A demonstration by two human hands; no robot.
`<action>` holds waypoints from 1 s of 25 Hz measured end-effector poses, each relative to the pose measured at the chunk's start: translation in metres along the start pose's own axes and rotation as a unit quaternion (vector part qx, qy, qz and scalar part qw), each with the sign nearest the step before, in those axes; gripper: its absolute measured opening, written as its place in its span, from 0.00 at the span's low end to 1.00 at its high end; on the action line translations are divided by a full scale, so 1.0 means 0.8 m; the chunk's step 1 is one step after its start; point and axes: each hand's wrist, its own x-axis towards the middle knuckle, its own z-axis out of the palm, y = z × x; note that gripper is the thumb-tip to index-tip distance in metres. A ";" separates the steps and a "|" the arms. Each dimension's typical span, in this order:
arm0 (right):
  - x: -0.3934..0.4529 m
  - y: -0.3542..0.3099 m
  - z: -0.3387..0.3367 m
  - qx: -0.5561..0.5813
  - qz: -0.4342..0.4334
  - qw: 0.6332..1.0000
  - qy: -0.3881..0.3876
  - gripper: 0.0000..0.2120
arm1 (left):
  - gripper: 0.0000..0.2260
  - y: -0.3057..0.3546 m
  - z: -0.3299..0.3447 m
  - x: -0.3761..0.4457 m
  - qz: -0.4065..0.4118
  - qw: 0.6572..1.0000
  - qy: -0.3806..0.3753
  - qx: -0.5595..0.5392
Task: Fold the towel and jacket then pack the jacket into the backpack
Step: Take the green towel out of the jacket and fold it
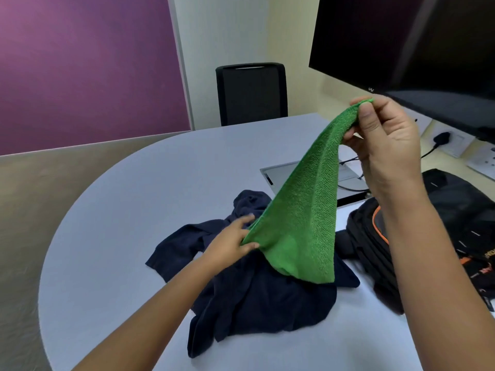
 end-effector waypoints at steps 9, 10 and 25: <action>0.001 0.024 -0.077 -0.100 0.060 0.986 0.119 0.11 | 0.07 -0.034 -0.056 -0.004 0.011 0.996 0.086 0.036; 0.002 0.031 -0.085 -0.097 0.083 0.984 0.126 0.15 | 0.07 -0.036 -0.073 -0.004 0.022 0.992 0.113 0.056; -0.233 0.253 -0.136 -0.218 0.403 0.878 0.137 0.08 | 0.17 -0.107 0.047 -0.175 -0.093 0.969 0.020 0.226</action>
